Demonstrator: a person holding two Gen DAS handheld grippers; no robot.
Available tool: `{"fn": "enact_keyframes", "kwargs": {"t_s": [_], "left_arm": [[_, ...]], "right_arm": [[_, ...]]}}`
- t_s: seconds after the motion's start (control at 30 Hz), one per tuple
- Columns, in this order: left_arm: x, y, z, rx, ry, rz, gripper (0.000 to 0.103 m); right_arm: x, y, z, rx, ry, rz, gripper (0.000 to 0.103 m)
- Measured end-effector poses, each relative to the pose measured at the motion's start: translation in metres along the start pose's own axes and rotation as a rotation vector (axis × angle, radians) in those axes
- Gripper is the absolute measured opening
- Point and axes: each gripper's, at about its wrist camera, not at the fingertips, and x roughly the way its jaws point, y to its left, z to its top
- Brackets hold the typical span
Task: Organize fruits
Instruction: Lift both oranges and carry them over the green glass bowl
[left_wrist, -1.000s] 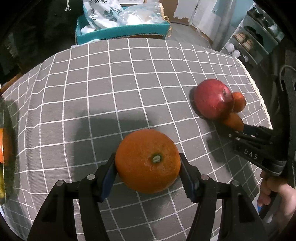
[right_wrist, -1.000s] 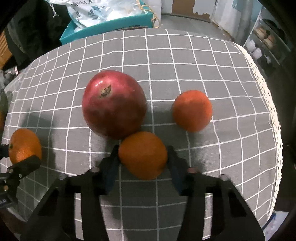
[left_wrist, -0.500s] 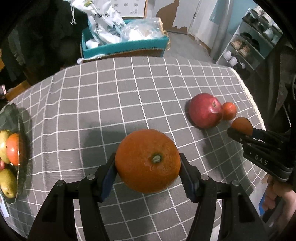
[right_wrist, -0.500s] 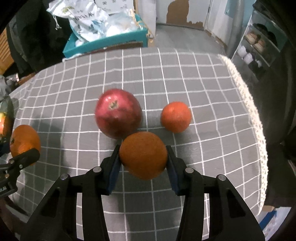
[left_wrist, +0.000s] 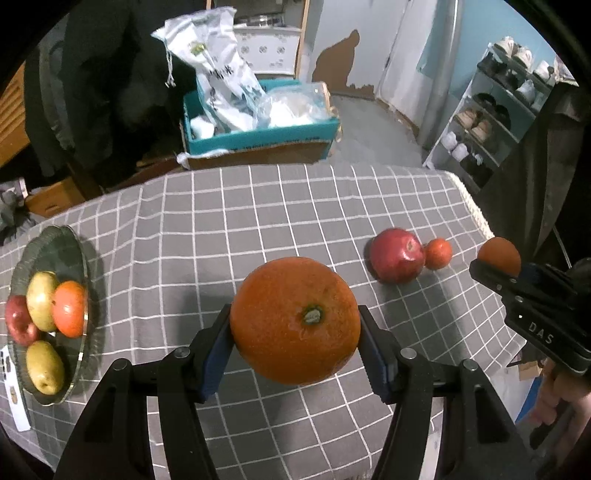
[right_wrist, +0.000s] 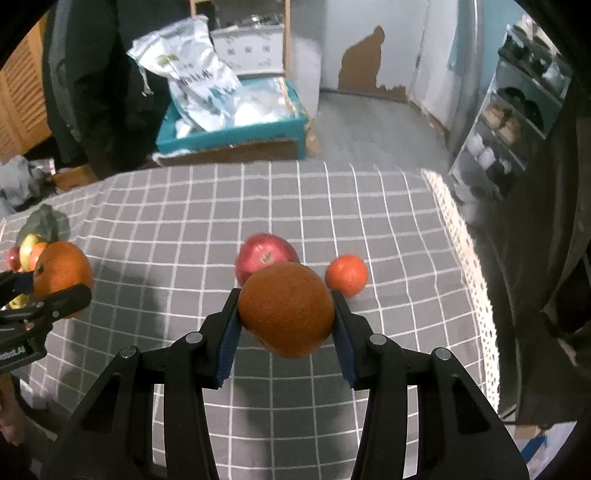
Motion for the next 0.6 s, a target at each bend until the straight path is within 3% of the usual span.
{"fn": "enact_keyframes", "kwargs": {"t_s": [0.6], "left_arm": [[-0.076, 0.019, 0.007, -0.009, -0.153, 0.020, 0.064]], "right_arm": [[-0.055, 0.028, 0.017, -0.047, -0.146, 0.045, 0.045]]}}
